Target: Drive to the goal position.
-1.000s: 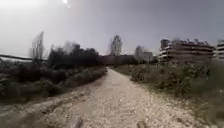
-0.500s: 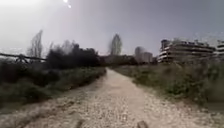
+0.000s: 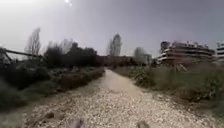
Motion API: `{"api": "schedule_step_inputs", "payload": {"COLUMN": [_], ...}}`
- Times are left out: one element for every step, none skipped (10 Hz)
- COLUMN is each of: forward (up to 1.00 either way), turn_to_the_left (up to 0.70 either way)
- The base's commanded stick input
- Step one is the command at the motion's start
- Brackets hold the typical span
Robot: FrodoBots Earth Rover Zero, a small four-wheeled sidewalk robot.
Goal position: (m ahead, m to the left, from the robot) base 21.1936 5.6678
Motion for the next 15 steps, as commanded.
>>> {"api": "schedule_step_inputs", "payload": {"forward": [1.0, 1.0, 1.0, 1.0, 1.0, 1.0, 1.0, 1.0, 1.0, 1.0, 1.0, 1.0, 1.0, 1.0, 1.0], "turn_to_the_left": [0.0, -0.19, -0.02, 0.0, 0.0, 0.0, 0.0, 0.0, 0.0, 0.0, 0.0, 0.0, 0.0, 0.0, 0.0]}}
